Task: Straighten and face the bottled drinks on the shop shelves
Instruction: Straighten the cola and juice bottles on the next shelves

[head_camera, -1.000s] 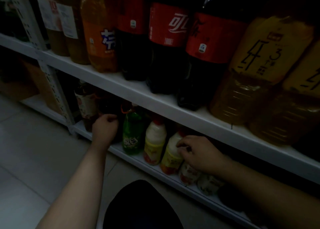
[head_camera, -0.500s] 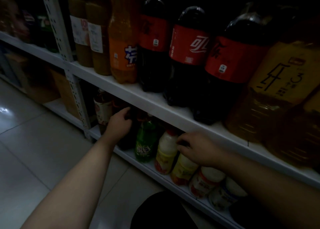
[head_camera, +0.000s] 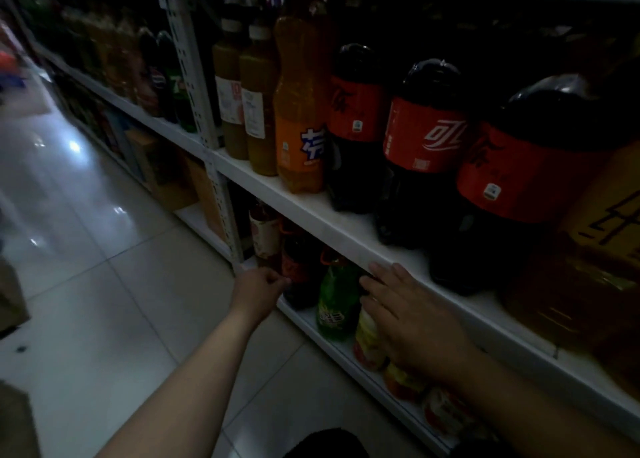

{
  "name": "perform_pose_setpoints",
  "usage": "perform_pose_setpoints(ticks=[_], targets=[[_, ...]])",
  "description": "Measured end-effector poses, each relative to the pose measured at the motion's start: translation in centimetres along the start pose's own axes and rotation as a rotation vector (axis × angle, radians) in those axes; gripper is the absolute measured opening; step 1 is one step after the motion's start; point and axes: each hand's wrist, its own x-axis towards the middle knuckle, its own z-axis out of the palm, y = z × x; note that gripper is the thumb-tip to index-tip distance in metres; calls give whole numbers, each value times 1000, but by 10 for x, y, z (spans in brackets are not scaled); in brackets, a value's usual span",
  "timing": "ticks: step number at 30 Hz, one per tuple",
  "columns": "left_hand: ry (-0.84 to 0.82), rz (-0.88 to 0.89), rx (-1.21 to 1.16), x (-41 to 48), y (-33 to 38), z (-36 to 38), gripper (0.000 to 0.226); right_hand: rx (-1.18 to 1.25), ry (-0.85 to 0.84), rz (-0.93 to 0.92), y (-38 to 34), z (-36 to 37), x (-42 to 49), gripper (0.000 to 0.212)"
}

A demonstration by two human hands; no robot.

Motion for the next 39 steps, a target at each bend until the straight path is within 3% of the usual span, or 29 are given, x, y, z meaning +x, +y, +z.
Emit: perform_pose_setpoints(ticks=[3,6,9,15,19,25,29,31,34,37,39], targets=[[83,125,-3,3,31,-7,17,6,16,129,5,8,13,57],[270,323,-37,9,65,-18,19,123,127,207,9,16,20,50],[413,481,107,20,95,-29,31,189,196,214,12,17,22,48],[280,607,380,44,121,-43,17,198,271,196,12,16,25,40],[213,697,422,51,112,-41,28,119,338,190,8,18,28,29],[197,755,462,50,117,-42,30,168,181,219,9,14,24,33],[241,803,146,26,148,-46,29,344,28,312,6,-16,28,30],[255,825,-100,6,170,-46,32,389,64,428,2,-33,24,31],[294,834,-330,-12,196,-47,39,375,246,622,-12,-64,13,26],[323,842,-407,-22,207,-47,40,421,522,693,-20,-106,0,14],[312,836,-416,-24,206,-47,40,359,625,783,-18,-126,-16,18]])
